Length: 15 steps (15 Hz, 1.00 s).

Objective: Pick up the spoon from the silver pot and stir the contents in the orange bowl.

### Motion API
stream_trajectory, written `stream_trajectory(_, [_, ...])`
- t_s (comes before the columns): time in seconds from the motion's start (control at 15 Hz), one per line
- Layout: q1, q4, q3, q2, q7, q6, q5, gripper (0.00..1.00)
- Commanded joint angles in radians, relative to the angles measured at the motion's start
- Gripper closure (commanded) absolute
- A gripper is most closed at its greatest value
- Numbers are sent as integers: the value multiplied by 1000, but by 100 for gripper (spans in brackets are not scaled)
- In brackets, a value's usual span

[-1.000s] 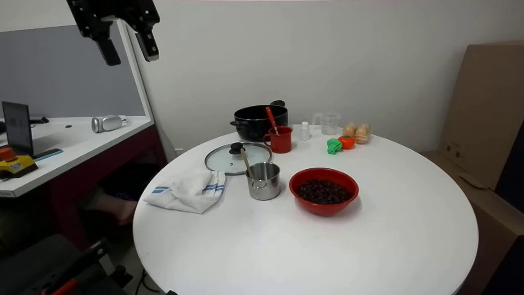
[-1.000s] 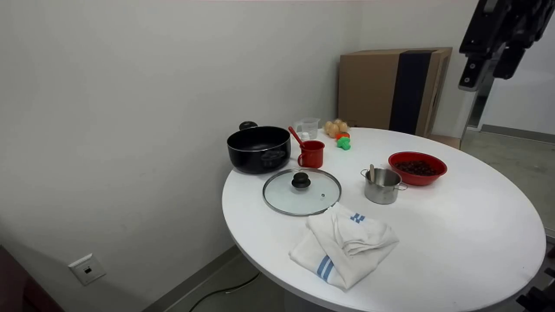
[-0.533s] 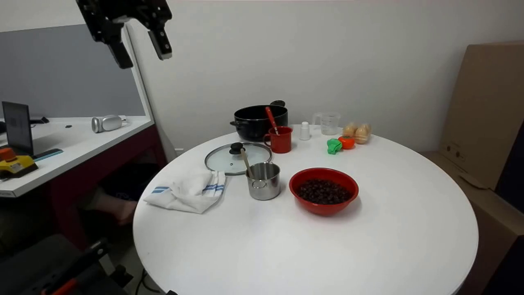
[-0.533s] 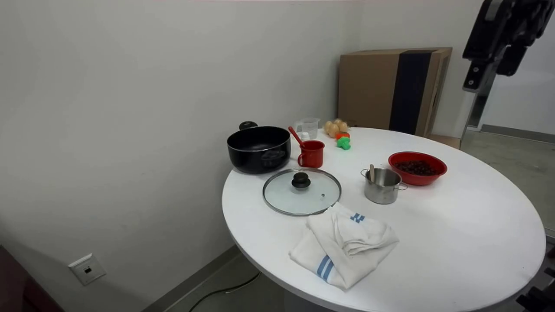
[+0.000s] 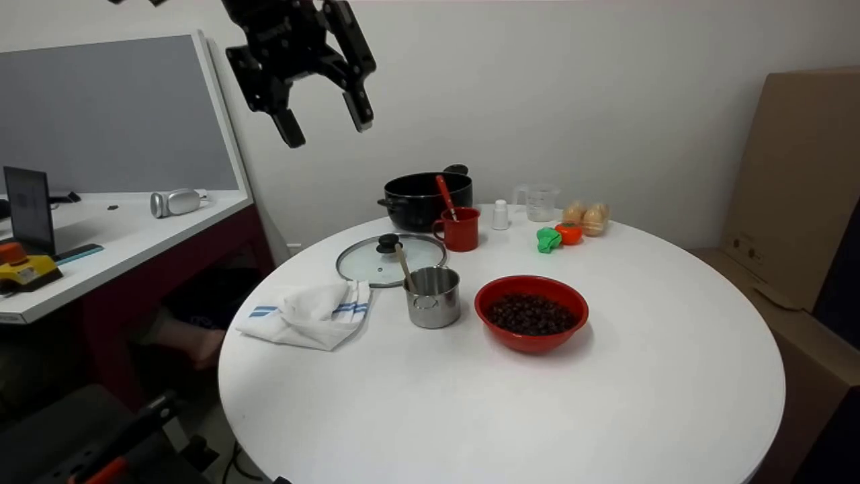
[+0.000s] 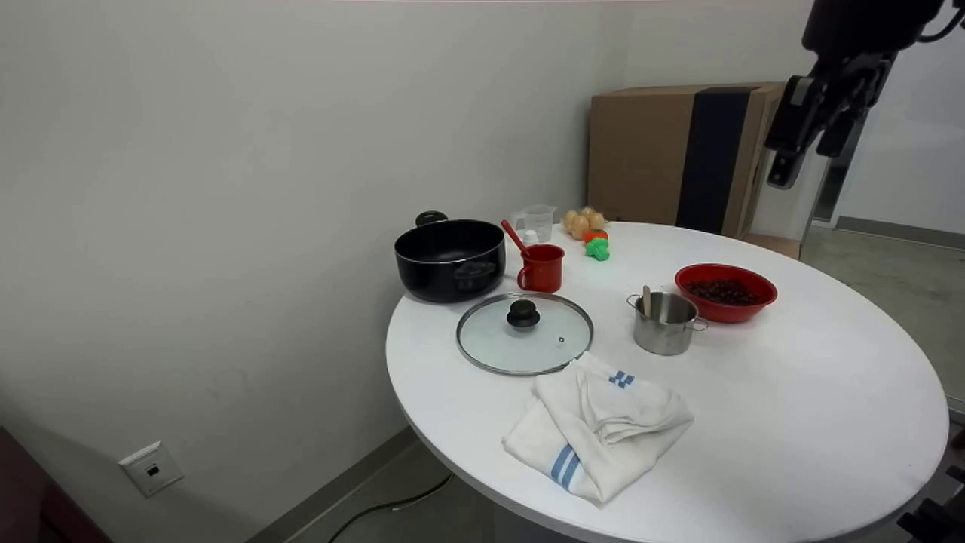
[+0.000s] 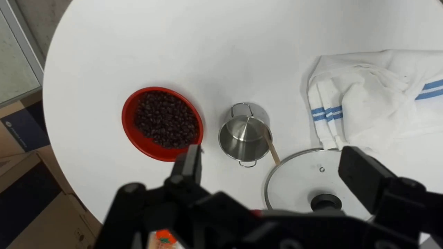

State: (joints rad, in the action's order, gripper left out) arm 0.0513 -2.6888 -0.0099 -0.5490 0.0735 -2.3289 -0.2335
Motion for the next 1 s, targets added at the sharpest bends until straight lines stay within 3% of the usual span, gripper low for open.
stream_trajectory(0.0, [-17, 63, -50, 145, 76, -104, 31, 0])
stream_trajectory(0.53, [-113, 182, -100, 328, 310, -188, 255, 0])
stream_trajectory(0.93, [-105, 204, -68, 424, 320, -177, 255, 0])
